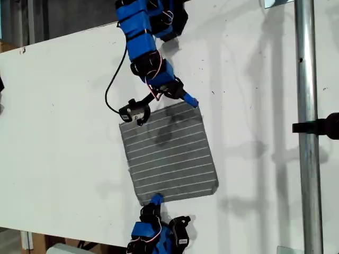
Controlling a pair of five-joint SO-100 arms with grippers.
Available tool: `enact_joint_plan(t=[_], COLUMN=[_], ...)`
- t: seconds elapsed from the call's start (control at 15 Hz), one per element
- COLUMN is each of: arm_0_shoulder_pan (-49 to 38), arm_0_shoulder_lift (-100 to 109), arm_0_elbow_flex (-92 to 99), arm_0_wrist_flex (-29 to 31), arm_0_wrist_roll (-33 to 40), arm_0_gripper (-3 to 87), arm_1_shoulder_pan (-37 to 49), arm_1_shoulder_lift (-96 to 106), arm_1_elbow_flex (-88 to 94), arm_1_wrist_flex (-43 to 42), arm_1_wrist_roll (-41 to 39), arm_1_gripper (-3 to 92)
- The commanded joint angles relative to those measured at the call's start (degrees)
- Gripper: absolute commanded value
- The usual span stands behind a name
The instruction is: Grasp corners of a towel and fold twice.
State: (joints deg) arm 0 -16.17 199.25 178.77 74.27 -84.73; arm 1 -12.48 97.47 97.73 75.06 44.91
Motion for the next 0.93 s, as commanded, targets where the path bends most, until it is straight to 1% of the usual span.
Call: enact_joint_plan(t=[0.0,0.13,0.27,0.33,0.4,0.47,0.53,0.6,0.67,0.73,0.87], arm_0_shoulder_pan=[-0.35,-0.09,0.00,0.18,0.97,3.16,5.36,7.82,9.32,10.99,16.96], arm_0_shoulder_lift=[0.00,0.00,0.00,0.00,0.00,0.00,0.00,-0.35,-3.52,-10.99,-37.35], arm_0_elbow_flex=[-0.09,-0.09,-0.09,-0.09,-0.09,-0.09,-0.79,-3.69,-8.53,-14.94,-29.88], arm_0_wrist_flex=[-0.62,-0.44,-0.26,-0.18,-0.26,-1.58,-1.85,-0.62,1.32,1.67,-0.62], arm_0_wrist_roll=[-0.44,-1.41,-2.29,-3.25,-4.22,-4.48,-7.29,-11.16,-13.27,-13.62,-15.47], arm_0_gripper=[-2.6,-2.6,-2.3,0.1,0.6,-0.7,-2.4,-2.6,-2.6,-2.6,-0.4], arm_1_shoulder_pan=[1.93,1.67,1.23,0.88,0.70,0.53,1.14,1.32,1.32,1.23,1.67], arm_1_shoulder_lift=[-4.39,-10.99,-15.64,-18.02,-21.01,-23.73,-26.54,-28.65,-29.79,-30.06,-29.53], arm_1_elbow_flex=[2.81,2.37,0.88,-0.53,-2.81,-5.01,-6.50,-8.35,-9.93,-10.99,-11.78], arm_1_wrist_flex=[-5.01,-7.47,-8.00,-8.17,-7.91,-7.47,-6.94,-6.33,-6.24,-6.06,-4.57], arm_1_wrist_roll=[-0.88,-0.88,-0.70,-0.70,-0.62,-0.62,-0.44,-0.26,-0.26,-0.53,-0.70], arm_1_gripper=[36.3,36.2,36.3,35.8,34.8,32.6,29.6,28.5,28.0,28.1,29.6])
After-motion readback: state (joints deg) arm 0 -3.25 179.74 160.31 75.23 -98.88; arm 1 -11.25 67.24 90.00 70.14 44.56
